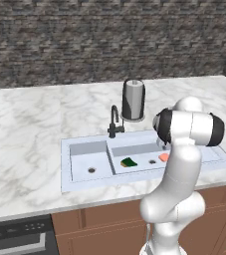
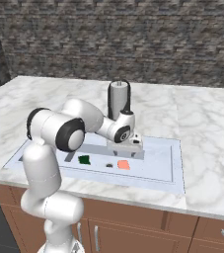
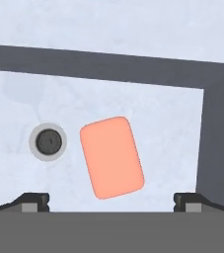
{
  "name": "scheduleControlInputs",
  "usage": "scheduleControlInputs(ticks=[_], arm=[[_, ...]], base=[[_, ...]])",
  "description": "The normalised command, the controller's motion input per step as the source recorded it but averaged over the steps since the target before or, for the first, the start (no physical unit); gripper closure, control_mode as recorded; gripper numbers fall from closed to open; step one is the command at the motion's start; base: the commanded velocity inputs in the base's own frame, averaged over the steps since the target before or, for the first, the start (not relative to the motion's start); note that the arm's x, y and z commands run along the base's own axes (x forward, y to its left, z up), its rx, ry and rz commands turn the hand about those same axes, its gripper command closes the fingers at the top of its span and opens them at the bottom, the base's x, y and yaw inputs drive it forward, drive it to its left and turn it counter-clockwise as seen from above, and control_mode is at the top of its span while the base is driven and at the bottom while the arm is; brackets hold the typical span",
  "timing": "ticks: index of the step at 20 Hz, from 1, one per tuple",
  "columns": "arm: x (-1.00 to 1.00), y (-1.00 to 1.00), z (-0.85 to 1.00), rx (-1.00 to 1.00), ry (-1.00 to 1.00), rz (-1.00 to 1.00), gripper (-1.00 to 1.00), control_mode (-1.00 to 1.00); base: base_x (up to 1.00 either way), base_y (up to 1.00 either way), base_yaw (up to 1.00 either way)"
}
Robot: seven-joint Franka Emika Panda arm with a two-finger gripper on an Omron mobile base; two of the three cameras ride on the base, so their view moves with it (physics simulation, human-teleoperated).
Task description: Pick up the bar soap and sponge from the sink, and place them back in the cabinet, and close the cabinet doors.
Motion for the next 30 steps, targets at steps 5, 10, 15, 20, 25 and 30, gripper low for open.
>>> scheduleControlInputs(ticks=[5, 10, 15, 20, 25, 30], arm=[[0.00, 0.00, -0.20, 0.00, 0.07, 0.03, -1.00, -1.00], [0.00, 0.00, -0.19, 0.00, 0.05, 0.03, -1.00, -1.00], [0.00, 0.00, -0.19, 0.00, 0.00, 0.04, -1.00, -1.00], [0.00, 0.00, -0.16, 0.00, 0.00, 0.03, -1.00, -1.00], [0.01, 0.00, -0.14, 0.00, 0.00, 0.03, -1.00, -1.00], [0.00, 0.00, -0.12, 0.00, 0.02, 0.04, -1.00, -1.00]], base=[[0.00, 0.00, 0.00], [0.00, 0.00, 0.00], [0.00, 0.00, 0.00], [0.00, 0.00, 0.00], [0.00, 0.00, 0.00], [0.00, 0.00, 0.00]])
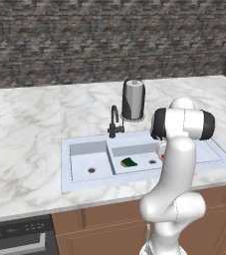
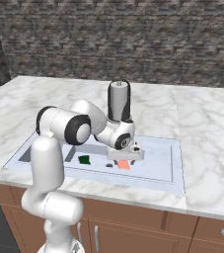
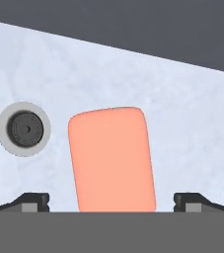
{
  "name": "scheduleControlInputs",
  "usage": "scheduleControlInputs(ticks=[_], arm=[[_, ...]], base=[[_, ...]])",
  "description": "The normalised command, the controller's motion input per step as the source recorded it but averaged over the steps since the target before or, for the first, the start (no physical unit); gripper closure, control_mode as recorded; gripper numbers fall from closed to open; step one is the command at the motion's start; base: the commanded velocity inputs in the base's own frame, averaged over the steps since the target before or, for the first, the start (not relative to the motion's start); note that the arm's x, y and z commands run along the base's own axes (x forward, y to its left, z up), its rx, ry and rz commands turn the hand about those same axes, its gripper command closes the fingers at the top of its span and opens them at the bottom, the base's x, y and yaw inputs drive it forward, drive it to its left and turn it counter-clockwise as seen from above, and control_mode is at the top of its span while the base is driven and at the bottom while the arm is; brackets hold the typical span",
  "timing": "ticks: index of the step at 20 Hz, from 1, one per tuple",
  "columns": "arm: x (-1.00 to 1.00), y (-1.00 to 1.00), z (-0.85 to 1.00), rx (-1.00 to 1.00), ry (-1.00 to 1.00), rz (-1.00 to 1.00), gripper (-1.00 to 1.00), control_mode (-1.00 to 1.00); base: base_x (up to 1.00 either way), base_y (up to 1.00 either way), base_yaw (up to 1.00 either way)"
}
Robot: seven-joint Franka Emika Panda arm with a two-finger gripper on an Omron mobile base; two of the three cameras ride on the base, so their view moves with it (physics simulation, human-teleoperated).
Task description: Pick up the bar soap and sponge from the sink, and place them back in the cabinet, and close the cabinet doors.
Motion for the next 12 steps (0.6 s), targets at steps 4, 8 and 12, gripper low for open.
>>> scheduleControlInputs(ticks=[4, 8, 12], arm=[[0.00, 0.00, -0.12, 0.00, 0.00, 0.04, -1.00, -1.00], [0.04, 0.00, -0.10, 0.00, 0.00, 0.03, -1.00, -1.00], [0.06, 0.00, -0.05, 0.00, 0.00, 0.02, -1.00, -1.00]], base=[[0.00, 0.00, 0.00], [0.00, 0.00, 0.00], [0.00, 0.00, 0.00]])
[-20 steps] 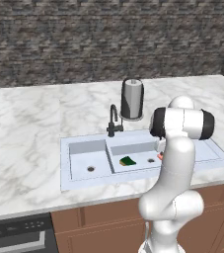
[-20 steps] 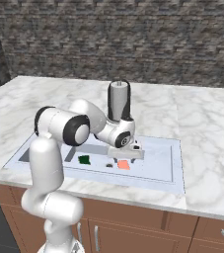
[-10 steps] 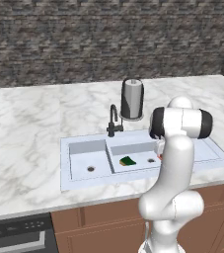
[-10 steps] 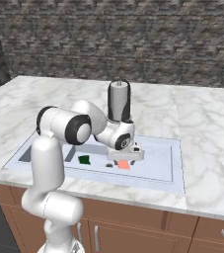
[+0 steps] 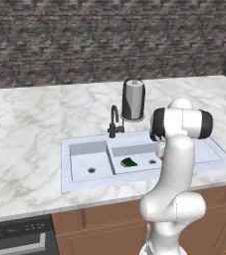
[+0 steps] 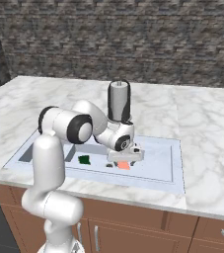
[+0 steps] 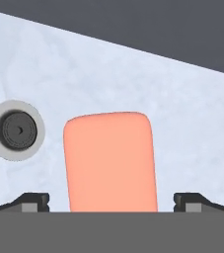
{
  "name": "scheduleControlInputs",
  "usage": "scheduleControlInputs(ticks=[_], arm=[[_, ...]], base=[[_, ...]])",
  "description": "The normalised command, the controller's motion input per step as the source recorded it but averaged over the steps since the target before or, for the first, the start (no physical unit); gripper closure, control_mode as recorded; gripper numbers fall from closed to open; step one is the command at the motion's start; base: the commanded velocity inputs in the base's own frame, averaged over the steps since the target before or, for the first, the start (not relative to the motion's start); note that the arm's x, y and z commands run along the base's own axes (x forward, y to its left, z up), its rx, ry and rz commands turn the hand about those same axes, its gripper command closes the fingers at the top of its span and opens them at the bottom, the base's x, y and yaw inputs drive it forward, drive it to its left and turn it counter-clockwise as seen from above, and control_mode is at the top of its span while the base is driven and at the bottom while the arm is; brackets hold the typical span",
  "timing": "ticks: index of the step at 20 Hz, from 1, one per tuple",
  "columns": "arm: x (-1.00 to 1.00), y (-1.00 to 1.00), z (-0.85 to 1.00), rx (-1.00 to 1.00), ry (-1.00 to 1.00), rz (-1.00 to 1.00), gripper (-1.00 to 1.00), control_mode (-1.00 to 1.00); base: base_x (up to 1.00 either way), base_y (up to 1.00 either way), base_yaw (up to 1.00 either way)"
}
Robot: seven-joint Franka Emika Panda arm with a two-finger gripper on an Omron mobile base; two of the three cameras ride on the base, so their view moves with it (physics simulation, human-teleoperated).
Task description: Pick up the bar soap and sponge from the sink, and place them back in the cabinet, and close the cabinet doors.
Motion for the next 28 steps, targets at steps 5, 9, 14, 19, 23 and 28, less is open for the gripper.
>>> scheduleControlInputs(ticks=[5, 9, 14, 19, 23, 28], arm=[[0.12, 0.00, -0.04, 0.00, 0.00, 0.01, -1.00, -1.00], [0.09, 0.00, -0.12, 0.00, 0.00, 0.01, -1.00, -1.00], [0.09, 0.00, -0.12, 0.00, 0.00, 0.01, -1.00, -1.00], [0.08, 0.00, -0.12, 0.00, 0.00, 0.01, -1.00, -1.00], [0.01, 0.00, -0.16, 0.00, 0.01, 0.01, -1.00, -1.00], [0.00, 0.00, -0.16, 0.00, 0.00, 0.01, -1.00, -1.00]], base=[[0.00, 0.00, 0.00], [0.00, 0.00, 0.00], [0.00, 0.00, 0.00], [0.00, 0.00, 0.00], [0.00, 0.00, 0.00], [0.00, 0.00, 0.00]])
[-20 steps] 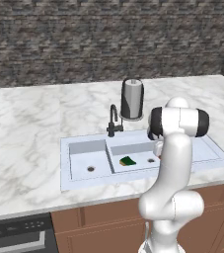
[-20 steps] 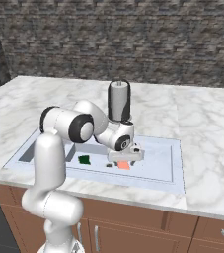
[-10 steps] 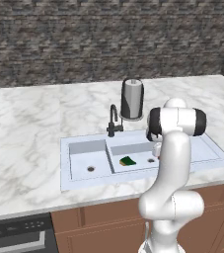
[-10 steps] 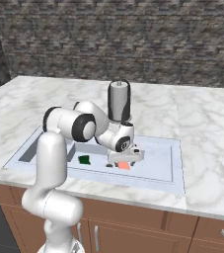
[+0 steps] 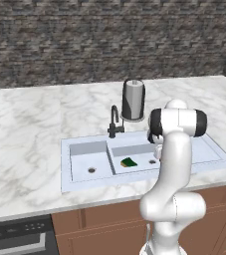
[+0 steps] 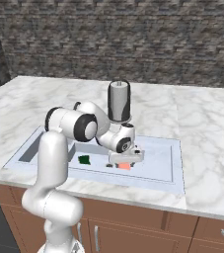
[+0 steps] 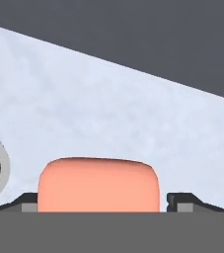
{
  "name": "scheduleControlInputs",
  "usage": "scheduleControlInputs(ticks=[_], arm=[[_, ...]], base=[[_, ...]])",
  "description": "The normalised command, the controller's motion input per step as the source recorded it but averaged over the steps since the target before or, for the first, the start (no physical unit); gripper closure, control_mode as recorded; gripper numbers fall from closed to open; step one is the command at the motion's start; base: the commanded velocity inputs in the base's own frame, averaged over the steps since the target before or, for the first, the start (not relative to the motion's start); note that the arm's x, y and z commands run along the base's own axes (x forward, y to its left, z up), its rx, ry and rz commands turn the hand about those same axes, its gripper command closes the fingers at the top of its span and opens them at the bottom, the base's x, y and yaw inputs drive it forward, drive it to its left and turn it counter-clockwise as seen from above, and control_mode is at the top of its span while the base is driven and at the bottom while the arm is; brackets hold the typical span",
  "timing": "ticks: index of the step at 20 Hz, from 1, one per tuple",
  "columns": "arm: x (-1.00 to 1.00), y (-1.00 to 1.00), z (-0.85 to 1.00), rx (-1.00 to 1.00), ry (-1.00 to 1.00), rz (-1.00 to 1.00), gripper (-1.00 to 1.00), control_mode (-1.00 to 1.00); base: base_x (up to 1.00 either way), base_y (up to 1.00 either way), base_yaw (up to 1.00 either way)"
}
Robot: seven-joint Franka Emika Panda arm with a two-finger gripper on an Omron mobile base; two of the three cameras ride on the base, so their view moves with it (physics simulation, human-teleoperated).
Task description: Pick up the bar soap and sponge from the sink, and place them back in the cabinet, and close the cabinet doors.
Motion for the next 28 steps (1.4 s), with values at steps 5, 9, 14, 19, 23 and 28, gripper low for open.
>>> scheduleControlInputs(ticks=[5, 9, 14, 19, 23, 28], arm=[[0.00, 0.00, -0.12, 0.00, 0.00, 0.00, 1.00, -1.00], [0.00, 0.00, 0.00, 0.00, 0.00, 0.00, 1.00, -1.00], [0.03, 0.00, 0.06, 0.00, -0.01, 0.00, 1.00, -1.00], [0.00, 0.00, 0.45, 0.00, -0.06, 0.00, 1.00, -1.00], [0.00, 0.00, 0.58, 0.00, -0.04, 0.00, 1.00, -1.00], [-0.16, 0.00, 0.64, 0.00, -0.07, 0.00, 1.00, -1.00]], base=[[0.00, 0.00, 0.00], [0.00, 0.00, 0.00], [0.00, 0.00, 0.00], [0.00, 0.00, 0.00], [0.00, 0.00, 0.00], [0.00, 0.00, 0.00]])
